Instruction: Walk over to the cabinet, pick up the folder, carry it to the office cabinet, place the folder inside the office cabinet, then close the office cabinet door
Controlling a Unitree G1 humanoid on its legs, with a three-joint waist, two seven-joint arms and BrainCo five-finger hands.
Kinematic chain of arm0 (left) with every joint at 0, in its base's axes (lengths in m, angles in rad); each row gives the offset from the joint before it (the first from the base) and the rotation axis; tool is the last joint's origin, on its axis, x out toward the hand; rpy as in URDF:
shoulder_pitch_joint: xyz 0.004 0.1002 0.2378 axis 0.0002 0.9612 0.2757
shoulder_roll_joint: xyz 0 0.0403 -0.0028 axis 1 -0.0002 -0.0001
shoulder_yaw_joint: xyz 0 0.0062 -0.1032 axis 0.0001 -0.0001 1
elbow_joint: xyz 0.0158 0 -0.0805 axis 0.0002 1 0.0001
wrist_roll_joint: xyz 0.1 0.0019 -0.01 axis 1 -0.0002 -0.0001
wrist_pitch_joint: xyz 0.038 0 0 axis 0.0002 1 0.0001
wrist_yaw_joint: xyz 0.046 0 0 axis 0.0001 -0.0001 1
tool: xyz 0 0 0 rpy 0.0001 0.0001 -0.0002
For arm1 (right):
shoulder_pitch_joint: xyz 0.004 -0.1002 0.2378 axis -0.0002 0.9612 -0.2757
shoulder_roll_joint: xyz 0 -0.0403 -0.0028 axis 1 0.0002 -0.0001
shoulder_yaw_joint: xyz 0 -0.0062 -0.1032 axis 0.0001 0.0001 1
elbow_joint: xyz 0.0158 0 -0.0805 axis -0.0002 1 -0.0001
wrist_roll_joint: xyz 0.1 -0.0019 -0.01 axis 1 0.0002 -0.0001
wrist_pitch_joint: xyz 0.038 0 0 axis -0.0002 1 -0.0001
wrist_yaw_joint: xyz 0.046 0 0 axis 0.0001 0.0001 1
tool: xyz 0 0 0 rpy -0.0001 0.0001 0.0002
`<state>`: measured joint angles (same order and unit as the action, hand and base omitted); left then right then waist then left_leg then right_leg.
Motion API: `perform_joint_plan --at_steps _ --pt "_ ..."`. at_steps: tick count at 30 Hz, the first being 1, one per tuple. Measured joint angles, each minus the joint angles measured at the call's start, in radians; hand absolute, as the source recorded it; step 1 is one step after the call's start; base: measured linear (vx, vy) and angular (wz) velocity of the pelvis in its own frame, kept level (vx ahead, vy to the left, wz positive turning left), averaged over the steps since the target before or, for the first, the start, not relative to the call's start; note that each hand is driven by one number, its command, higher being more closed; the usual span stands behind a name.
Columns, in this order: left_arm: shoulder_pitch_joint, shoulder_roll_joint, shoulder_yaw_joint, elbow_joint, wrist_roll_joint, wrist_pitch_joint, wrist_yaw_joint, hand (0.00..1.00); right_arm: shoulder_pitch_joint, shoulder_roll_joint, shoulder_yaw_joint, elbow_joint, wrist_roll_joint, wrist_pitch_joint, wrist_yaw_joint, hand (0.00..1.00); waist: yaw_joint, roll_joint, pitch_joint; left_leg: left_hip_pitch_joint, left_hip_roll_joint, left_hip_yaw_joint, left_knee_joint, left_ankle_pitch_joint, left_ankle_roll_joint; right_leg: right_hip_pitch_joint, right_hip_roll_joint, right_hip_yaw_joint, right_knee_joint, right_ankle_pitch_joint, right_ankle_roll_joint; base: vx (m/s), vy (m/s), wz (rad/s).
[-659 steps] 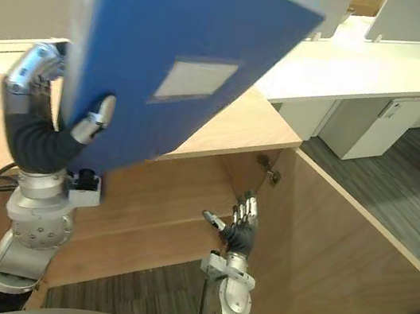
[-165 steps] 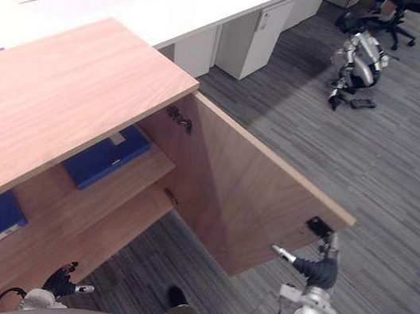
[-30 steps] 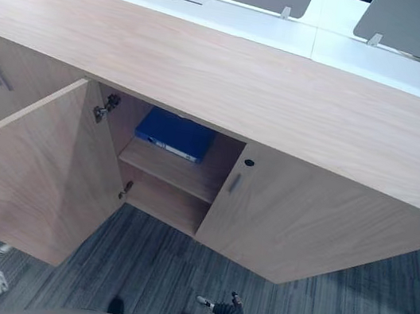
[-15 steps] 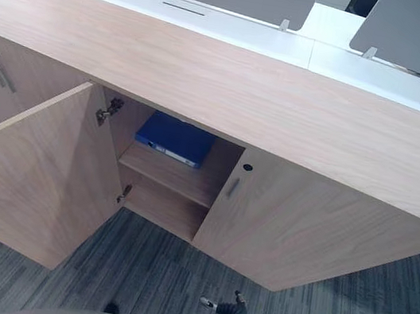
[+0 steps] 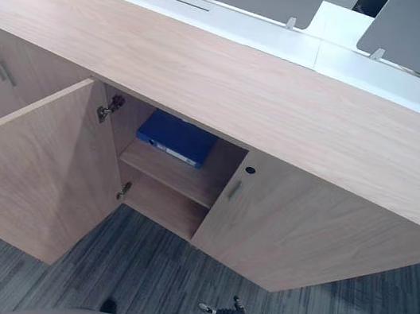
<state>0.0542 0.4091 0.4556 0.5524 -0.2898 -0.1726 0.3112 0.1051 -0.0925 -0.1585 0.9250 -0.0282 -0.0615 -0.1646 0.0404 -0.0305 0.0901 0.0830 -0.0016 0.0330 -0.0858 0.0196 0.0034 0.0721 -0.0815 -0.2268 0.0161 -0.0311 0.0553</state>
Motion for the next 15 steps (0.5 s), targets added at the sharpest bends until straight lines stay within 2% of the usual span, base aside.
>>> perform_joint_plan --at_steps 2,4,10,15 --pt "0.038 -0.013 -0.019 -0.037 0.0 0.0 -0.009 0.0 0.007 0.0 0.0 0.0 0.0 0.0 0.011 0.0 0.004 0.0 0.0 -0.001 0.001 0.003 0.0 0.0 0.0 -0.002 0.001 0.003 0.001 0.0 0.0 -0.02 -0.026 -0.04" --pt "0.087 -0.057 -0.048 -0.08 -0.001 0.0 -0.024 0.0 0.01 0.001 0.0 0.0 -0.002 0.0 0.012 0.0 0.017 0.002 0.001 0.001 0.002 0.012 0.0 0.0 -0.001 -0.003 0.001 0.01 0.003 0.001 0.001 -0.02 -0.009 -0.04" --pt "0.212 -0.136 -0.113 -0.199 -0.002 -0.001 -0.042 0.0 0.012 0.002 0.011 -0.006 -0.017 0.0 0.012 0.0 0.021 0.003 0.001 -0.004 0.0 0.026 0.0 0.0 -0.001 -0.018 0.001 0.037 0.013 0.001 0.001 -0.04 -0.002 -0.05" --pt "0.319 -0.211 -0.23 -0.232 -0.003 0.007 -0.119 0.0 0.016 0.004 0.036 -0.025 -0.018 0.001 0.013 0.0 0.031 0.01 -0.001 -0.009 -0.001 0.052 0.0 0.001 -0.002 -0.039 0.001 0.081 0.02 0.01 0.011 -0.04 0.005 -0.11"
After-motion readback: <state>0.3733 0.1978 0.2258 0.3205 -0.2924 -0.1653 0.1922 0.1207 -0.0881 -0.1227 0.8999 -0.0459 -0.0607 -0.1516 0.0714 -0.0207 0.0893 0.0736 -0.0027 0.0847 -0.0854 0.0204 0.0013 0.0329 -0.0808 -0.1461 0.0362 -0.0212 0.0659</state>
